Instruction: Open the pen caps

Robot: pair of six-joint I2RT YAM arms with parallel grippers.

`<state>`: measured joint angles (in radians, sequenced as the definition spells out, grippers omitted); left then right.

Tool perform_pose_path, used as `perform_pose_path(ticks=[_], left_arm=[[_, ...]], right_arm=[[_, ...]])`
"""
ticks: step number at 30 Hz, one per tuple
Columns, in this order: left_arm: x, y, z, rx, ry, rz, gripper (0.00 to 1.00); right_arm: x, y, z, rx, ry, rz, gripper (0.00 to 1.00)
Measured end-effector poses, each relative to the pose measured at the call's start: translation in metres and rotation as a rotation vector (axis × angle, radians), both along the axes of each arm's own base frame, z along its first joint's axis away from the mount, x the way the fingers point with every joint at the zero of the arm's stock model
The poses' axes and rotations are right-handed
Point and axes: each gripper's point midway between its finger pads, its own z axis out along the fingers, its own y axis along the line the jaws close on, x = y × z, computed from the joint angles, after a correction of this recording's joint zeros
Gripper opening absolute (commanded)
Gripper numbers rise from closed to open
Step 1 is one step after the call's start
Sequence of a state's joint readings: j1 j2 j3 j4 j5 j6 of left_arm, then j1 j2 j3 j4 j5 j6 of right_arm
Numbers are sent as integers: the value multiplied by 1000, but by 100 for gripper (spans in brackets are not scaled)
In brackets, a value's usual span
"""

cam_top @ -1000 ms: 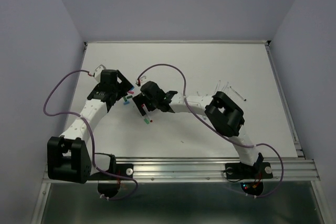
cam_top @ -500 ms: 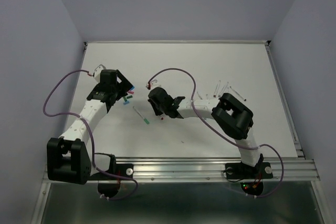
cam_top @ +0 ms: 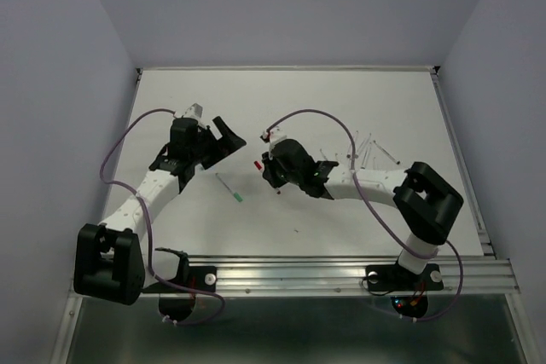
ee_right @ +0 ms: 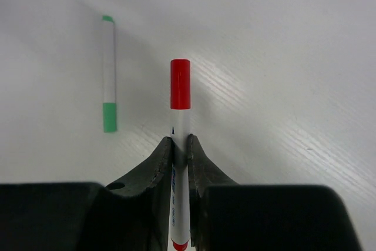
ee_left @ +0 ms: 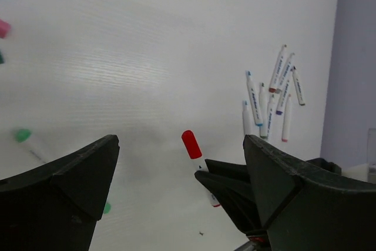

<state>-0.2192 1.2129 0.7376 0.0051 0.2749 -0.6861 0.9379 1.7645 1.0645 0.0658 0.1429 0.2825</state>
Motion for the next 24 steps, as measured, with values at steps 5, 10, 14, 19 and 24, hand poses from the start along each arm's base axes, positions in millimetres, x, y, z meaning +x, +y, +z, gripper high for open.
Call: perform_pose_path(ticks=[5,10,14,19,24], left_arm=[[-7,-37,22,-93,-72,-141,93],[-13,-61,38,-150,-114,-211,79],[-16,-72,45,-182,-131,-241,59],[-15,-75,50,-200,-139,-239,51],[-14,-77,53,-213,-148,-239,51]], right_arm=[[3,1,62,155,-90,23,1],[4,8,91,236,-143,41,1],[-1,8,94,268,-152,59,1],[-2,9,95,284,-155,66,1],[-3,8,102,311,-173,64,1]])
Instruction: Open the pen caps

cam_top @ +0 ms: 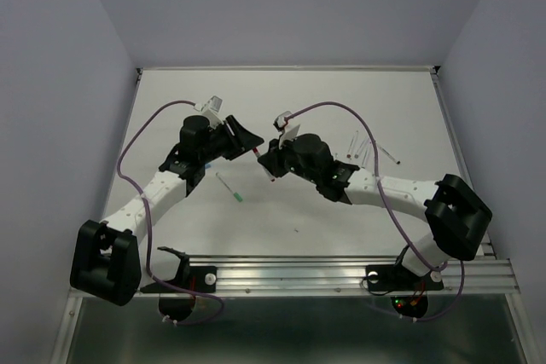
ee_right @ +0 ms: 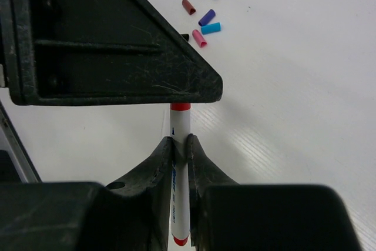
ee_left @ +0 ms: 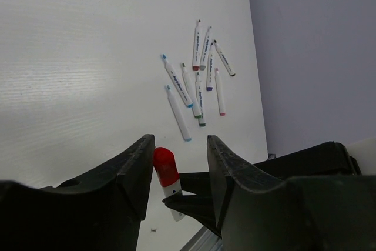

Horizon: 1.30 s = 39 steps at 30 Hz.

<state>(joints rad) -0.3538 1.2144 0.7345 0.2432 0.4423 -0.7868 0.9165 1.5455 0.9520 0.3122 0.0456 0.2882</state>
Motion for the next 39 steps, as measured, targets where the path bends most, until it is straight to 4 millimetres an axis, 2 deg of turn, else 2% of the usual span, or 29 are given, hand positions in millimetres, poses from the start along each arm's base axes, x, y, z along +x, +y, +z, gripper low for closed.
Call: perform_pose_path(ticks=[4,5,7,14,15,17,25,28,29,30,31,33,35,37,39], left_arm=[[-3,-4,0,-5,4,-11,40],[-3,-4,0,-5,3,-12,33],[-3,-5,0,-6,4,-13,26],[-1,-3,0,-2,5,0,21],[-1,-3,-1,-1,6,3,14],[-1,-2,-2,4,12,9,10],[-7,2,-19,48,123,42,0],[-6,-4,-24,50,193,17,0],[-6,-5,-26,54,208,15,0],[10,-1,-24,62,196,62,0],[30,7,-17,59,168,114,0],[66,27,4,41,93,219,0],[89,47,28,23,19,310,0],[99,55,44,11,-30,350,0],[101,58,48,8,-47,364,0]], right_arm=[[1,2,11,31,-20,-1,1],[1,2,13,39,-26,-1,1],[2,3,16,46,-31,0,1],[1,4,17,50,-36,8,1],[-1,5,17,47,-36,20,1],[-4,6,16,41,-34,46,1],[-19,4,-2,-18,-9,175,1],[-25,-2,-6,-2,-13,182,1],[-32,-5,-11,9,4,189,1],[-49,-9,-22,9,56,229,1],[-77,-14,-42,-7,125,289,1],[-123,-22,-73,-52,248,378,1],[-160,-32,-96,-94,360,445,1],[-171,-40,-103,-113,406,442,1],[-167,-47,-96,-106,409,391,1]])
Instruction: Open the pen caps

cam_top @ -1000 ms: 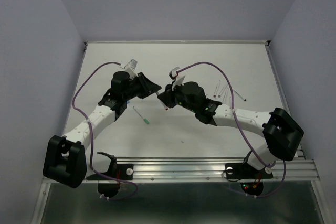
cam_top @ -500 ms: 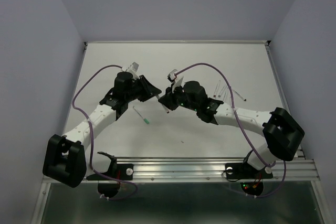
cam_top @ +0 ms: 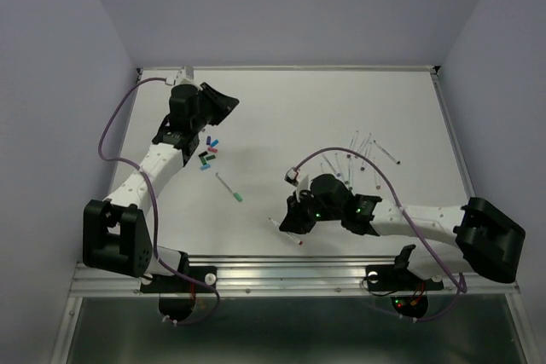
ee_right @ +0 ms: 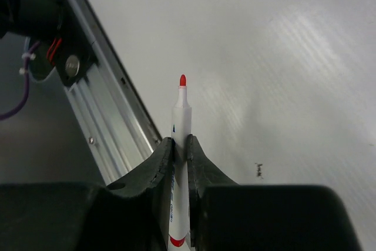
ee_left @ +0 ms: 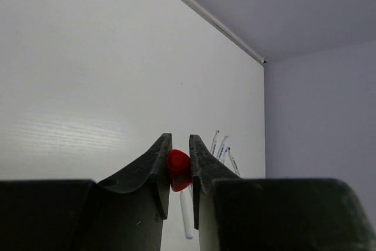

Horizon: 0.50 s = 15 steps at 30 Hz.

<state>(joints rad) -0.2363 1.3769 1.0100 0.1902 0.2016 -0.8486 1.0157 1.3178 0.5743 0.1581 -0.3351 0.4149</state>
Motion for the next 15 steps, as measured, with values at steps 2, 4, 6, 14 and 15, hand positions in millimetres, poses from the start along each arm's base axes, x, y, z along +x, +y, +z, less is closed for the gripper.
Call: perform_pose_path(ticks=[2,4,6,14,15], left_arm=[[0,3,-3,8,5,15,1],[-1,6,-11,28,29,26,3],[-4,13,-24,69,74,52,4],[-21,45,-111,294,320,157,8],[-23,47,-121,319,350,161,8]], right_arm=[[12,-3,10,5,-33,-65,1],[30,-8,18,2,-60,-145,1],[53,-17,20,-24,-84,-248,1],[141,-84,4,-232,-172,-635,1],[147,-88,2,-250,-176,-655,1]])
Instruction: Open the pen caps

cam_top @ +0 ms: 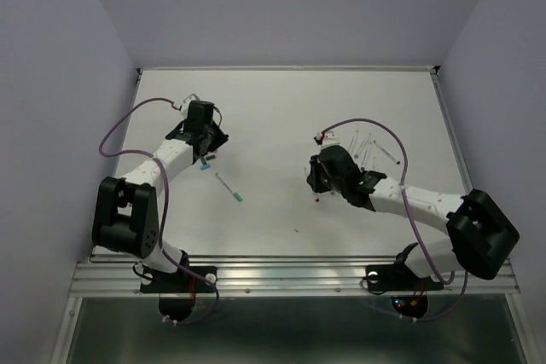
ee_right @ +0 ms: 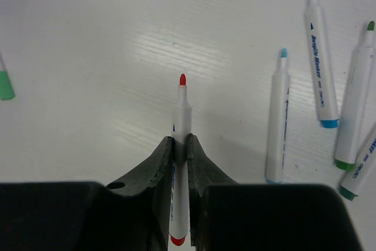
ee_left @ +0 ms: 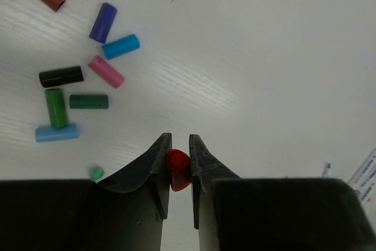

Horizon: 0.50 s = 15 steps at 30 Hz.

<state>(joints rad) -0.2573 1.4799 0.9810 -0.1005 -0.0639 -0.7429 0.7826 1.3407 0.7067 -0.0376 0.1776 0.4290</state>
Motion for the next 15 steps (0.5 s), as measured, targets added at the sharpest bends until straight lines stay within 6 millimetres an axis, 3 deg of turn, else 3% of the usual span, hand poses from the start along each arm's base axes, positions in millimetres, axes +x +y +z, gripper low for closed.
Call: perform_pose_path(ticks=[4,10,14,15], left_arm=[[-14,6,-42,96,132,8,12],[-19,12,-68,181,224,27,13],[-16,13,-76,209,247,36,29],[-17,14,-77,213,252,37,37]], right_arm=[[21,-13,-17,-81,17,-68,2],[35,-31,-42,-168,55,-138,10],[40,-35,-46,-190,60,-161,32],[41,-35,-45,-190,55,-165,36]])
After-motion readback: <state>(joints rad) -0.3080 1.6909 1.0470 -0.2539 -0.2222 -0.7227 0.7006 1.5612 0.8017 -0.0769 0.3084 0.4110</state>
